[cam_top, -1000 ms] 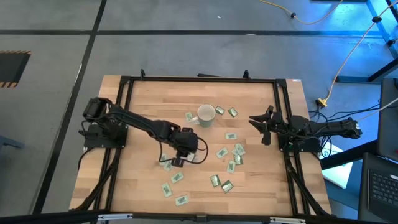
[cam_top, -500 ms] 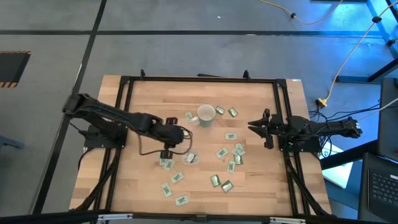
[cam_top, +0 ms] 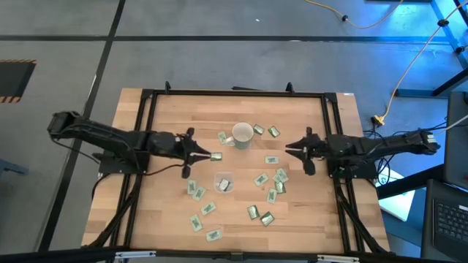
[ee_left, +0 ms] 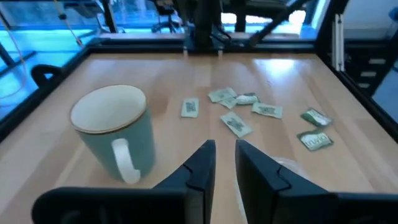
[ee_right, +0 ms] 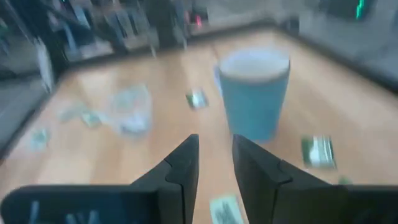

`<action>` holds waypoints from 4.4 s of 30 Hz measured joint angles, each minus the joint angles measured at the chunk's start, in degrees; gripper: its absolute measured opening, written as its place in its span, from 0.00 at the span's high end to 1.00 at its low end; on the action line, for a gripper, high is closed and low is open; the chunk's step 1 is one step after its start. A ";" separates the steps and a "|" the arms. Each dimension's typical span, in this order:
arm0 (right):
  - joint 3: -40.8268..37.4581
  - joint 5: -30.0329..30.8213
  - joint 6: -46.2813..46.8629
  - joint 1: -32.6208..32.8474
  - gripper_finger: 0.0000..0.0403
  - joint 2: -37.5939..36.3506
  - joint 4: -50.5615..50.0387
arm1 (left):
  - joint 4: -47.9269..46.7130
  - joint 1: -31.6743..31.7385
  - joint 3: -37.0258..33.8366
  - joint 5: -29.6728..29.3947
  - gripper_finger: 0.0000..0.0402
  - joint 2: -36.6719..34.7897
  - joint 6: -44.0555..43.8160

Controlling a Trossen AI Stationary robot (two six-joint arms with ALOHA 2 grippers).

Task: Pick and place Stevia / Truvia into bins
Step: Put the white stevia packet into the transparent bin

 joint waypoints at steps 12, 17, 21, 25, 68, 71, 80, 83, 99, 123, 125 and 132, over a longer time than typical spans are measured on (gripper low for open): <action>23.60 -11.17 20.09 2.16 0.75 31.28 -29.00 | 2.49 1.57 -1.84 0.01 0.86 0.10 -0.05; 29.29 -14.24 33.38 5.26 0.75 41.78 -35.61 | 2.43 1.53 -1.84 0.08 0.86 0.10 -0.03; 30.44 -16.98 41.24 7.42 0.75 48.76 -37.90 | 2.33 1.53 -1.84 0.12 0.86 0.10 -0.05; 30.44 -17.44 43.67 8.41 0.75 53.94 -37.82 | 2.20 1.53 -1.84 0.14 0.85 0.10 -0.05; 39.59 -11.62 40.30 6.29 0.99 61.67 -51.13 | 0.60 1.52 -1.84 -0.01 0.85 0.15 -0.08; 42.81 -8.81 38.86 6.36 1.00 61.76 -54.57 | 0.18 1.53 -1.84 -0.01 0.85 0.15 -0.08; 50.46 -4.60 18.43 6.36 1.00 61.61 -41.98 | -1.18 1.52 -1.84 0.45 0.85 0.15 -0.21; 51.39 -4.51 9.86 6.35 1.00 61.61 -32.94 | -2.31 1.53 -1.84 0.57 0.85 0.15 -1.21; 51.44 -15.67 -7.86 3.17 1.00 70.98 -4.32 | -7.51 1.51 -1.83 0.62 0.85 0.15 -6.70; 51.44 -18.98 -9.18 3.15 0.96 78.48 3.30 | -8.40 1.51 -1.82 0.62 0.85 0.15 -6.63; 51.44 -18.98 -9.19 3.15 0.92 78.48 3.32 | -8.41 1.51 -1.83 0.62 0.85 0.15 -6.65; 51.44 -18.66 -9.14 3.15 0.78 78.45 3.22 | -8.55 1.51 -1.84 1.03 0.85 0.15 -6.65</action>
